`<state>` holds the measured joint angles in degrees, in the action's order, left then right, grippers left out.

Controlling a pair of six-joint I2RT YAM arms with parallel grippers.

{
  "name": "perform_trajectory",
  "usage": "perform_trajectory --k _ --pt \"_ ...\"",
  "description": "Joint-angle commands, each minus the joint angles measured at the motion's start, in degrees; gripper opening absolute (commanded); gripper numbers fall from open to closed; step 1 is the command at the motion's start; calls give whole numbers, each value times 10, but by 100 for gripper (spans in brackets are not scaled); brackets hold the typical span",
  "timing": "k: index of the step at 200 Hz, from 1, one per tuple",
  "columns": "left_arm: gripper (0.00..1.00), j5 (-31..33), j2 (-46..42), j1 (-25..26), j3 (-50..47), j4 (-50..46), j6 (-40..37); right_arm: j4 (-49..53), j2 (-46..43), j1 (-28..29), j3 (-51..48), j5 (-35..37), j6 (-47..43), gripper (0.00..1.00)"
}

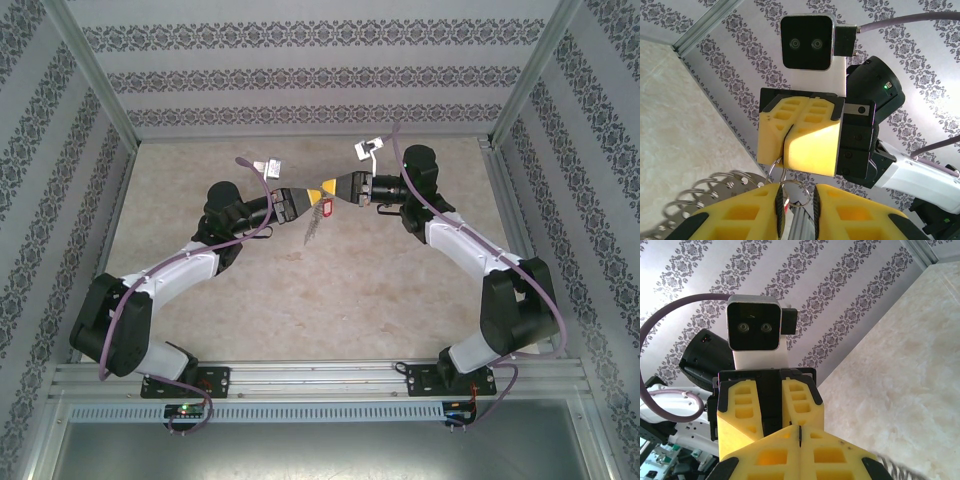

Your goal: Put the keys on the keyring

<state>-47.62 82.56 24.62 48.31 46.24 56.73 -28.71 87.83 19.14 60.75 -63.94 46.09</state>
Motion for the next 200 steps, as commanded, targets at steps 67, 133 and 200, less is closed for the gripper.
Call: perform_trajectory --k 67,133,200 --pt "27 33 -35 -13 -4 -12 -33 19 -27 -10 -4 -6 -39 0" --pt "28 26 -23 -12 6 -28 -34 17 -31 9 6 -3 -37 0" --pt "22 5 -3 -12 2 16 2 23 -24 24 13 7 -43 0"
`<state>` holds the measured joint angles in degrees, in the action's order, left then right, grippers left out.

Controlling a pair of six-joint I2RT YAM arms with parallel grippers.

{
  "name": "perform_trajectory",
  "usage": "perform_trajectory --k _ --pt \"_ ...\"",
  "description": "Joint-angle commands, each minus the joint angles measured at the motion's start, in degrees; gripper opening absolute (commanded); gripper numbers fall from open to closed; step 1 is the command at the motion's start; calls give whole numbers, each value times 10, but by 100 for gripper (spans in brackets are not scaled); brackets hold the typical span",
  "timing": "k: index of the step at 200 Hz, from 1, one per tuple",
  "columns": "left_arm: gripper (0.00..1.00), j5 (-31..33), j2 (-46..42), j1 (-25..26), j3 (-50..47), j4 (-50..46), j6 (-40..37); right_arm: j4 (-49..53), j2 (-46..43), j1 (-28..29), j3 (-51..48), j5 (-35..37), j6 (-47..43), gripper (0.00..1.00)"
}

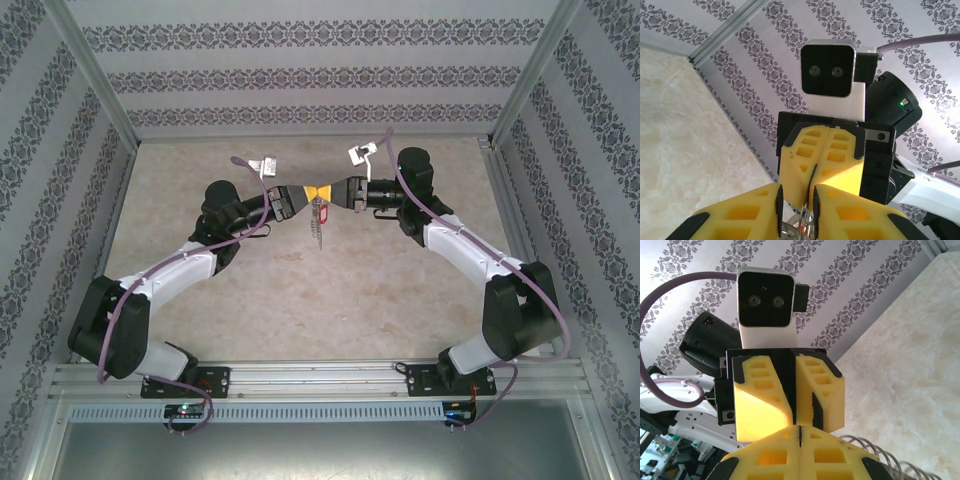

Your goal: Put the keys on the keyring

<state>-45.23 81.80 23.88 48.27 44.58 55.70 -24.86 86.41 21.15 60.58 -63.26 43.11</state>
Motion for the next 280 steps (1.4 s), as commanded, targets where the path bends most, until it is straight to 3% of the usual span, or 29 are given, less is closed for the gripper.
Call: perform_trajectory --k 1,89,118,155,174,207,216,242,280 --pt "22 -18 4 -5 3 34 12 -15 -10 4 15 0 -13 0" --pt "21 -27 -4 -5 -6 44 17 -9 3 -1 23 12 -16 0" --pt "12 -29 -2 -5 -6 48 18 -8 4 0 23 14 -16 0" --pt "8 -30 -2 -5 -10 59 22 -10 5 -1 21 17 -16 0" --pt "0 -30 -1 -5 -8 62 23 -11 5 -1 21 17 -15 0" --pt "0 -21 -2 -5 -18 88 28 -13 -1 1 19 14 -13 0" --pt "0 -19 -1 -5 -21 101 31 -12 -5 -1 16 17 -12 12" --pt "0 -17 -1 -5 -20 113 38 -13 -31 -18 -3 37 -12 35" --pt "0 -13 -8 -5 -21 108 34 -12 -76 -47 -41 44 -14 42"
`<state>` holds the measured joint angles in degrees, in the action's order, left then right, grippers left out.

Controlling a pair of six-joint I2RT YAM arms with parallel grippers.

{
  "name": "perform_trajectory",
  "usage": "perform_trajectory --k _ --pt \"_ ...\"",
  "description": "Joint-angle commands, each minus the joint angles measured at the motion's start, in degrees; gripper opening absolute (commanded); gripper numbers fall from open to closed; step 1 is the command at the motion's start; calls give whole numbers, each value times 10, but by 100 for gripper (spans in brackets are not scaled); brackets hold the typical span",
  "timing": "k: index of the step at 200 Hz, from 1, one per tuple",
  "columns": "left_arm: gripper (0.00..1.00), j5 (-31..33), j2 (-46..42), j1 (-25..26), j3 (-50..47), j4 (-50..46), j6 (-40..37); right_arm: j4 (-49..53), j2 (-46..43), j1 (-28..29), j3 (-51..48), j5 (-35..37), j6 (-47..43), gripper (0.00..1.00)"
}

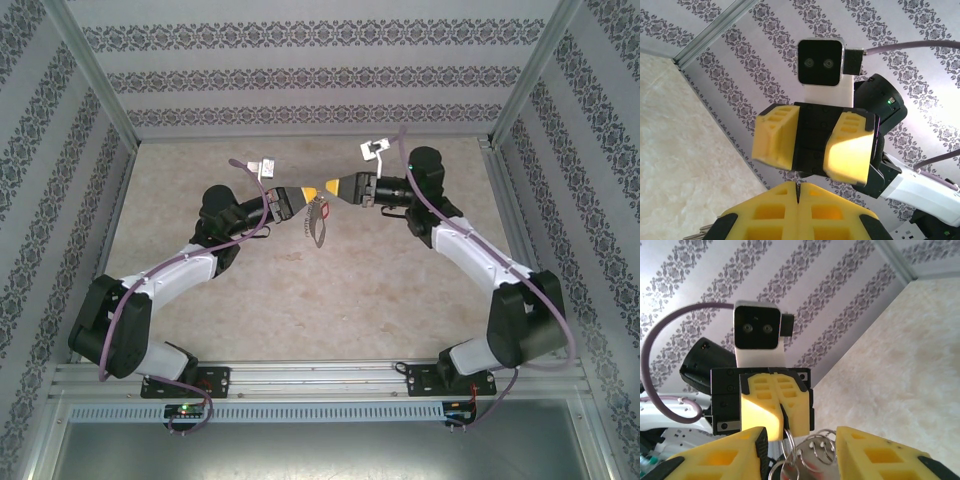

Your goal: Put the keys on the keyring

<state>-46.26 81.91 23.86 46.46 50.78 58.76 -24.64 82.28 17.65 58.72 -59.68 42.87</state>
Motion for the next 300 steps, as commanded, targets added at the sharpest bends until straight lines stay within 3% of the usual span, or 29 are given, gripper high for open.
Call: perform_trajectory --k 1,62,134,198,246,300 --pt "0 -2 -10 -5 -3 46 3 -15 -35 -12 -25 8 -12 42" --pt "0 2 -10 -5 -4 63 10 -28 -46 9 -94 20 -26 47" --pt "0 6 -13 -5 -6 70 12 -29 -28 33 -89 15 -38 50" --pt "0 7 -12 -4 -4 69 9 -29 -23 37 -87 9 -40 43" --pt "0 4 -10 -5 -2 68 10 -25 -59 3 -82 35 -26 41" --pt "0 1 -6 -4 -2 75 16 -29 -25 34 -27 71 -12 29"
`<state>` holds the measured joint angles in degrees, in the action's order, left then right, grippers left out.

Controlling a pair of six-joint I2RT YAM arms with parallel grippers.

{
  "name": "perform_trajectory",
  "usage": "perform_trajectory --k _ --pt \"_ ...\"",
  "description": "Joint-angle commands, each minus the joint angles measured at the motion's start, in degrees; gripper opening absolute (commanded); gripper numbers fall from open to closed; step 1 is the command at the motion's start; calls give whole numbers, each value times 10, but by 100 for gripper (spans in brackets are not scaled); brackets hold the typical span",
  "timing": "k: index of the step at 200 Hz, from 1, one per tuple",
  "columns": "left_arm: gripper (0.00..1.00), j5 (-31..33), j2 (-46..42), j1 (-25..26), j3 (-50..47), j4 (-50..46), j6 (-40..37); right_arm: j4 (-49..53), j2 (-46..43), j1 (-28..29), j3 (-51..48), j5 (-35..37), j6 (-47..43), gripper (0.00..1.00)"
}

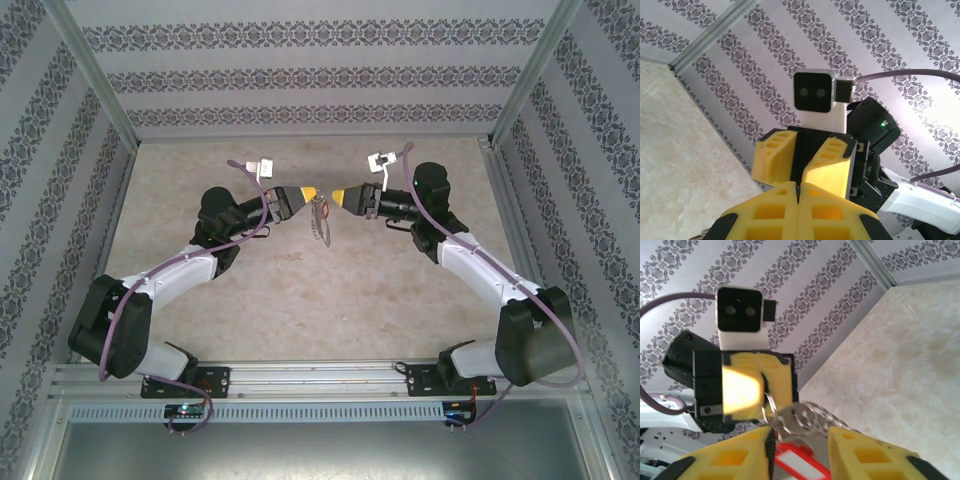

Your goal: Put the keys on the keyring

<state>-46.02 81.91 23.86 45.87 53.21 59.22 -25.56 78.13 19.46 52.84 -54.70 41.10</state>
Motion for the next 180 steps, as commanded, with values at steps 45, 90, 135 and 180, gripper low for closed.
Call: perform_trajectory --k 45,90,135,180 --pt "0 -1 -8 -4 3 52 13 -36 39 35 43 21 15 22" --pt "0 -1 -9 -4 2 51 12 -40 33 40 21 16 15 26" --pt "0 -1 -9 -5 3 49 12 -43 23 43 15 19 15 27" --pt "0 -1 -10 -5 0 51 13 -43 26 48 20 19 16 10"
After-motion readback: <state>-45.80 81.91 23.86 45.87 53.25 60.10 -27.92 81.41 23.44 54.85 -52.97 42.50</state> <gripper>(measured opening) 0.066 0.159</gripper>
